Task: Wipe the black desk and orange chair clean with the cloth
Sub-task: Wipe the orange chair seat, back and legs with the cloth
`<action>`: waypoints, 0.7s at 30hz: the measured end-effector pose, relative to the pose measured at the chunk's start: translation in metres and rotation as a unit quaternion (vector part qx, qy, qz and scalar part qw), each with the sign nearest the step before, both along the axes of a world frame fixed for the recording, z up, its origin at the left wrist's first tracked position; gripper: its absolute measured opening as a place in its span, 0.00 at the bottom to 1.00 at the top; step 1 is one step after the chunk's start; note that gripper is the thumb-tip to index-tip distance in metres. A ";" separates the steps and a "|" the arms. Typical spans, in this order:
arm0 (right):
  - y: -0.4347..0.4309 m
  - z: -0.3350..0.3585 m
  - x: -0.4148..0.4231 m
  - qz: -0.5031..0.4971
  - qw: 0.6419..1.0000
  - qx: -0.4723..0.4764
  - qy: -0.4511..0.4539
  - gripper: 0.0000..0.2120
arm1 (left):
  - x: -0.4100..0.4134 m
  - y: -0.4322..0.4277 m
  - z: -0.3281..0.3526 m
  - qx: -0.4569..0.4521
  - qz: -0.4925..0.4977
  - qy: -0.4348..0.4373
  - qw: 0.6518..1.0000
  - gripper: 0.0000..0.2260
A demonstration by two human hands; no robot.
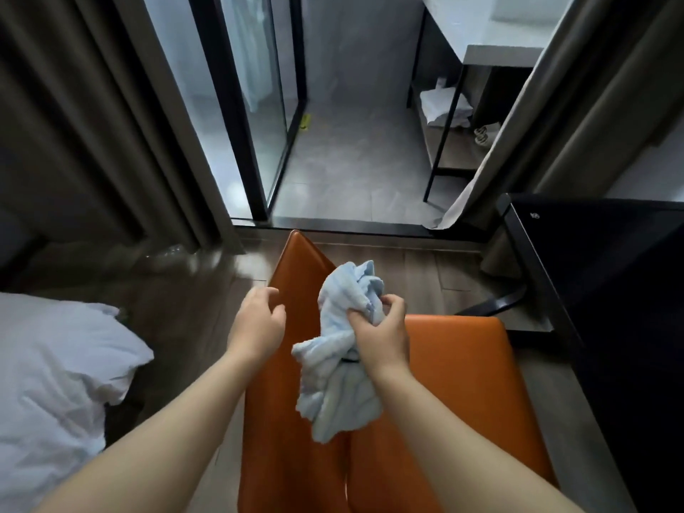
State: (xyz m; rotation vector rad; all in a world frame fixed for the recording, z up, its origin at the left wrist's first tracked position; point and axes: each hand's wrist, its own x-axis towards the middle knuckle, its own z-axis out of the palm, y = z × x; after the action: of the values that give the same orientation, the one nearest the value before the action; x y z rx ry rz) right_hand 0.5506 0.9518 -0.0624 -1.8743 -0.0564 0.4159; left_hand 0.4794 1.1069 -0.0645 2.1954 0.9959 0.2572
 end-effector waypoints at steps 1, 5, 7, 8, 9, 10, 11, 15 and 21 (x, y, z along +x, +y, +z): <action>0.006 0.000 0.008 -0.013 1.000 -0.014 -0.025 0.19 | 0.003 0.006 -0.002 -0.015 0.009 0.002 1.000 0.14; 0.042 0.001 0.041 0.002 0.995 -0.018 -0.096 0.27 | 0.022 0.031 -0.009 -0.066 0.005 -0.039 0.997 0.19; 0.069 -0.004 0.046 0.047 0.991 0.007 -0.124 0.27 | 0.038 0.042 -0.008 -0.095 0.020 -0.068 0.993 0.21; 0.085 -0.009 0.047 0.085 0.988 0.002 -0.131 0.27 | 0.046 0.048 -0.009 -0.108 0.025 -0.076 0.991 0.21; 0.101 -0.017 0.046 0.131 0.982 -0.020 -0.132 0.26 | 0.054 0.054 -0.010 -0.117 0.021 -0.082 0.990 0.19; 0.116 -0.027 0.044 0.169 0.977 -0.049 -0.124 0.26 | 0.061 0.060 -0.012 -0.124 0.010 -0.084 0.989 0.17; 0.128 -0.038 0.043 0.188 0.974 -0.072 -0.109 0.26 | 0.069 0.065 -0.013 -0.128 -0.001 -0.083 0.988 0.16; 0.118 -0.096 0.044 0.163 0.974 -0.157 0.023 0.19 | 0.100 0.076 -0.017 -0.102 -0.043 -0.032 0.993 0.19; 0.094 -0.103 0.059 -0.057 0.992 0.001 0.117 0.28 | 0.118 0.070 -0.027 -0.023 -0.064 0.038 0.997 0.21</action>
State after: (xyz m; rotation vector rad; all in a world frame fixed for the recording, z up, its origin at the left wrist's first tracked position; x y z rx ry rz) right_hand 0.6092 1.0458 -0.1650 -1.8043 0.2054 0.5530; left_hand 0.5976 1.1770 -0.0911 2.2303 0.8889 0.0904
